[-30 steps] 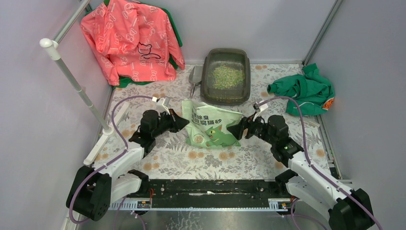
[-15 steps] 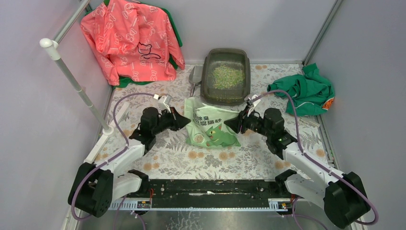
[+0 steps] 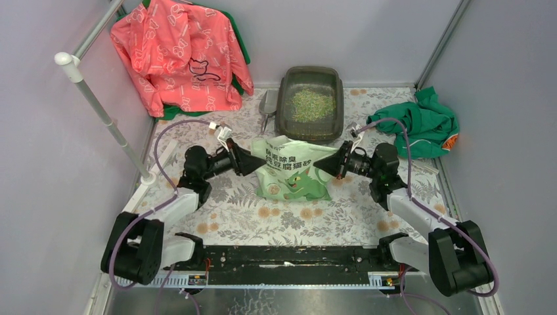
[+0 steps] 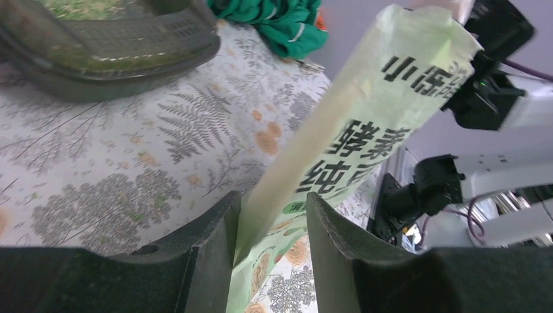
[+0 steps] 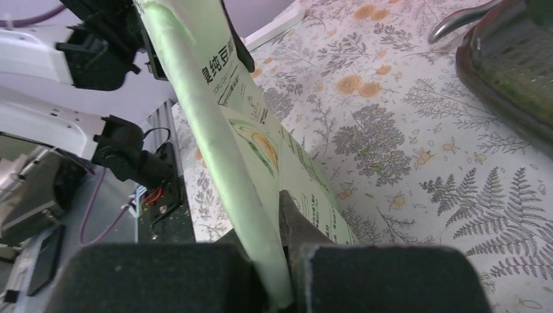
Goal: Fill the litter box with clean litter
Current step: Adjust the cat litter bag at the center of the board.
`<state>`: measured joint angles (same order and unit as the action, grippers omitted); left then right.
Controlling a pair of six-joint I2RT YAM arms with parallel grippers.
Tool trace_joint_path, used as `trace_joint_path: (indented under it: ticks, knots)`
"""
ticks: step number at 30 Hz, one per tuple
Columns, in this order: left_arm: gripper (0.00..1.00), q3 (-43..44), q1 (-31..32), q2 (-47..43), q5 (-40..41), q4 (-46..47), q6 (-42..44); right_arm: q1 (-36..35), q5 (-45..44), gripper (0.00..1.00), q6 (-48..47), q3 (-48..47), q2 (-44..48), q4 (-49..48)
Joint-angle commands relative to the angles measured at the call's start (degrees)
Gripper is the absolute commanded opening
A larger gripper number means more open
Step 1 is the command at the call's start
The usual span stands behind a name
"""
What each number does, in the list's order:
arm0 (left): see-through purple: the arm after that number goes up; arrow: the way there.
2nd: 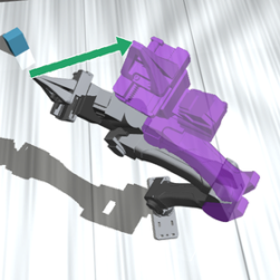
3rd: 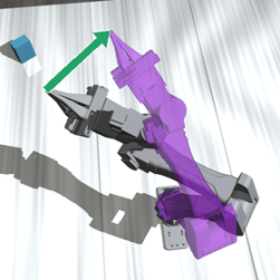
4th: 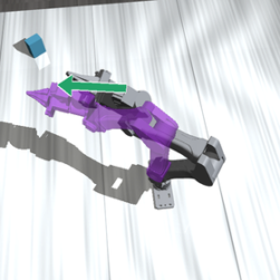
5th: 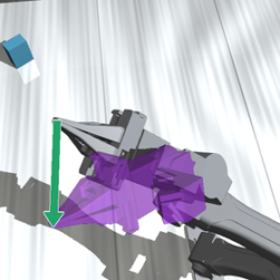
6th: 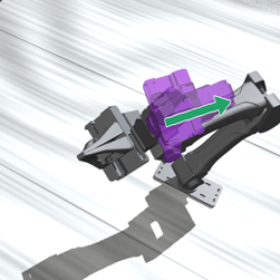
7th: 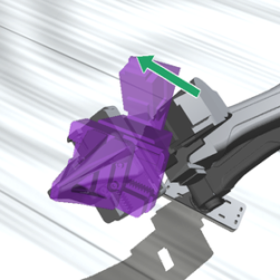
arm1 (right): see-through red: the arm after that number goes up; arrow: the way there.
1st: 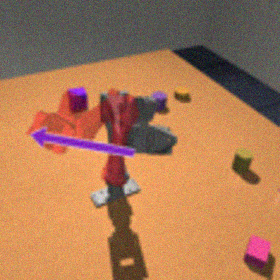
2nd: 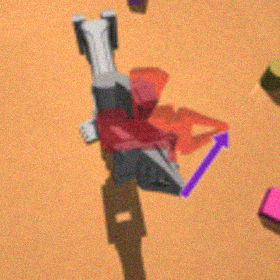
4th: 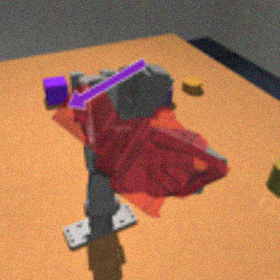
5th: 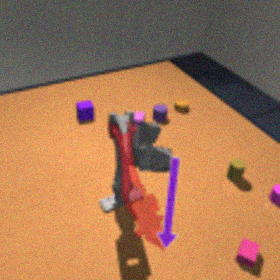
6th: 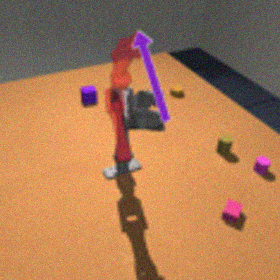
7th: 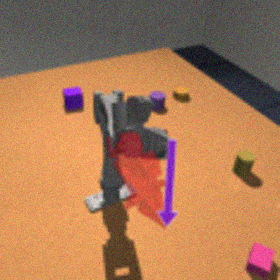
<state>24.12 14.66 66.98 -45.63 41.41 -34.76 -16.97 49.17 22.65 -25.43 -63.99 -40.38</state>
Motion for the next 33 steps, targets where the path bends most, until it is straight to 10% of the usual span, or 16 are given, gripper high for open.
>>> trace_joint_path:
  ticks: [1,5,20,26,33]
  knots:
    - [0.49,-2.00,-1.83,5.92,-10.73,23.64,-7.86,2.13,9.51,0.00,8.22,-0.83,-1.79,-13.10]
    - [0.49,-1.52,-3.68,17.22,-17.54,50.09,-22.83,2.96,13.62,0.00,13.96,-1.05,-5.78,-19.75]
    - [0.22,-0.99,-5.25,16.71,-15.56,50.36,-31.83,7.70,20.08,0.00,35.13,-4.33,-14.80,-32.69]
    - [0.20,-1.44,-4.15,12.53,-11.34,38.82,-31.23,8.09,16.49,0.03,19.87,-6.68,-6.82,-4.92]
    - [0.19,2.89,2.50,3.68,-1.49,2.75,-15.82,8.09,15.74,0.18,20.92,-5.31,-5.21,-5.10]
